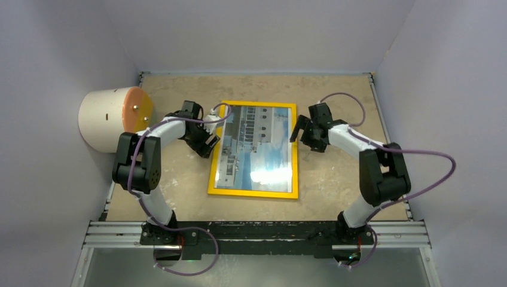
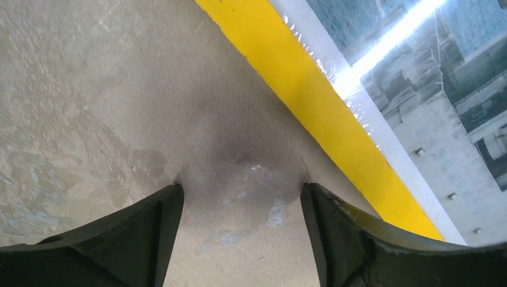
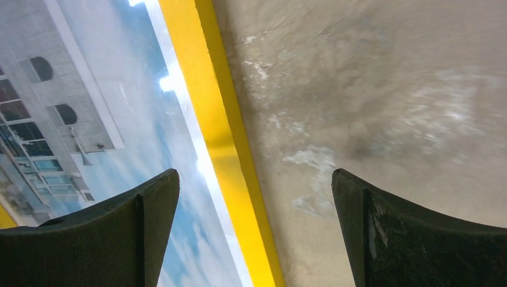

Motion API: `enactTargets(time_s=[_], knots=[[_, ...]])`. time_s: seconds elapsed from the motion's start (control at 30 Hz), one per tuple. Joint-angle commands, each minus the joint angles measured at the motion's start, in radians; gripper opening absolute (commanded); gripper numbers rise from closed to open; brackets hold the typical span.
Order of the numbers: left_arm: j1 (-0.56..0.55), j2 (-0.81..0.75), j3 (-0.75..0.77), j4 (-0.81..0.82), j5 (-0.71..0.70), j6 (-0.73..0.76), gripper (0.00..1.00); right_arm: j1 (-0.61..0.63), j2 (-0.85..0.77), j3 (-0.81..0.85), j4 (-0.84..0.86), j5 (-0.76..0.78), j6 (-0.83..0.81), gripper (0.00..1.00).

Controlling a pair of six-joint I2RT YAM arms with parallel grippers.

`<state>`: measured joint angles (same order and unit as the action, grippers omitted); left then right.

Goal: Put the photo into the frame
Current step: Turn over the photo frame at the center of the board, then reset both arms

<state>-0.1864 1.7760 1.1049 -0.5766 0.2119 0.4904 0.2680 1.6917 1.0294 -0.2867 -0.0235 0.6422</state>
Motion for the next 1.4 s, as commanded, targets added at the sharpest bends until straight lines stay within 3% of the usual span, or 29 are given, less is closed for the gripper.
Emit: enactTargets(time_s=[0.0,0.07,0.13,0.23,0.3,0.43,0.53,0.8,0.97,1.2,1.3,1.37], knots=[[0.065,-0.077,0.037,0.007,0.055,-0.035,0.82,-0.001,-0.255,-0.072,0.089,0.226,-0.074,0.99],[0.129,-0.122,0.029,0.09,0.142,-0.072,0.86,-0.001,-0.377,-0.153,0.193,0.32,-0.102,0.99],[0.182,-0.205,-0.067,0.275,0.239,-0.134,0.88,-0.001,-0.464,-0.222,0.297,0.471,-0.143,0.99],[0.186,-0.326,-0.273,0.611,0.229,-0.219,0.9,-0.001,-0.53,-0.374,0.541,0.649,-0.205,0.99],[0.186,-0.38,-0.378,0.772,0.22,-0.223,0.91,-0.001,-0.54,-0.461,0.697,0.788,-0.339,0.99],[0.186,-0.416,-0.502,0.988,0.161,-0.215,0.92,-0.003,-0.556,-0.595,0.919,0.871,-0.436,0.99],[0.186,-0.415,-0.596,1.159,0.111,-0.226,0.92,-0.006,-0.611,-0.76,1.21,0.856,-0.492,0.99],[0.186,-0.294,-0.743,1.513,0.068,-0.3,0.95,-0.024,-0.43,-0.83,1.457,0.829,-0.462,0.99],[0.186,-0.276,-0.752,1.563,0.032,-0.35,0.95,-0.03,-0.29,-0.842,1.622,0.853,-0.463,0.99],[0.186,-0.127,-0.939,2.063,0.082,-0.351,0.97,-0.034,-0.205,-0.948,1.931,0.807,-0.511,0.99],[0.182,-0.168,-0.901,1.917,0.07,-0.316,0.97,-0.034,-0.128,-1.028,2.183,0.764,-0.558,0.99],[0.182,-0.139,-0.862,1.907,0.072,-0.334,0.97,-0.033,-0.13,-1.013,2.163,0.711,-0.608,0.99]])
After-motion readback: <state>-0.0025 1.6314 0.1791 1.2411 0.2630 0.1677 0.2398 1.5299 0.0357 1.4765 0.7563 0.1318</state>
